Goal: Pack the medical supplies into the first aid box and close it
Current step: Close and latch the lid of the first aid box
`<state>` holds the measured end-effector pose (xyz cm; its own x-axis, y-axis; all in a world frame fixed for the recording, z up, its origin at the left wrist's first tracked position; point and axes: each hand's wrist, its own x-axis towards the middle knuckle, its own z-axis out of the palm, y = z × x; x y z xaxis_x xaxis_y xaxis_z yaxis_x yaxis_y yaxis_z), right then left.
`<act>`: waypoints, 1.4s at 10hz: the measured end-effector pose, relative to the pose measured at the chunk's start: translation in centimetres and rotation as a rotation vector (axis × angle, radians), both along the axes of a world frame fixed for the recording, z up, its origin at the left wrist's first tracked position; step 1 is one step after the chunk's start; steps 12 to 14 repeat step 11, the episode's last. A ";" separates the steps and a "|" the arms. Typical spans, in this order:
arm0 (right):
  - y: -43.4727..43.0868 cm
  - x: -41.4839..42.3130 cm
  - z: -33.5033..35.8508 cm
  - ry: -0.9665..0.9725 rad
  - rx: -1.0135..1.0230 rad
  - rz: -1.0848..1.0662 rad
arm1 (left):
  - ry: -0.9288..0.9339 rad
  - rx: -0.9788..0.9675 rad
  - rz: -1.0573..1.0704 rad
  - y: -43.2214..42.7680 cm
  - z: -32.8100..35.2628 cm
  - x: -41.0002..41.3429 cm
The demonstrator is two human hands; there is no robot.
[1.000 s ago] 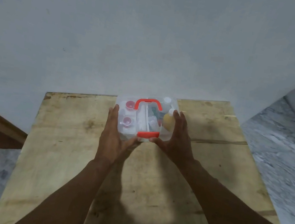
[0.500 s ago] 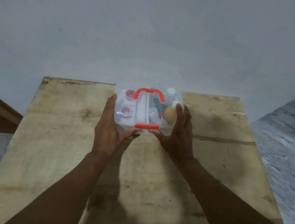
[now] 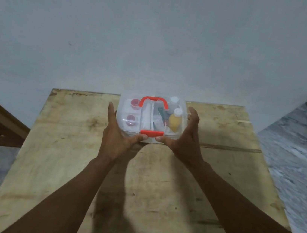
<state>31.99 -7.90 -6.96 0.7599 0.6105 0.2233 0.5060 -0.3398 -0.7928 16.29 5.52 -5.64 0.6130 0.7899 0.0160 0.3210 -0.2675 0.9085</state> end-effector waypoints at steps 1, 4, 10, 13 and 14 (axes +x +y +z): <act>0.2 -0.2 0.8 0.116 -0.028 0.022 | -0.017 0.009 -0.010 0.1 0.3 0.1; 2.6 0.9 1.7 0.163 -0.035 0.030 | -0.073 0.003 0.015 2.6 0.5 1.7; 4.9 4.4 0.9 0.187 -0.180 0.049 | 0.014 -0.049 -0.035 5.2 0.4 4.0; 4.4 3.9 1.1 0.209 -0.288 0.040 | 0.108 -0.117 -0.040 5.1 0.8 3.7; 4.4 3.9 1.1 0.209 -0.288 0.040 | 0.108 -0.117 -0.040 5.1 0.8 3.7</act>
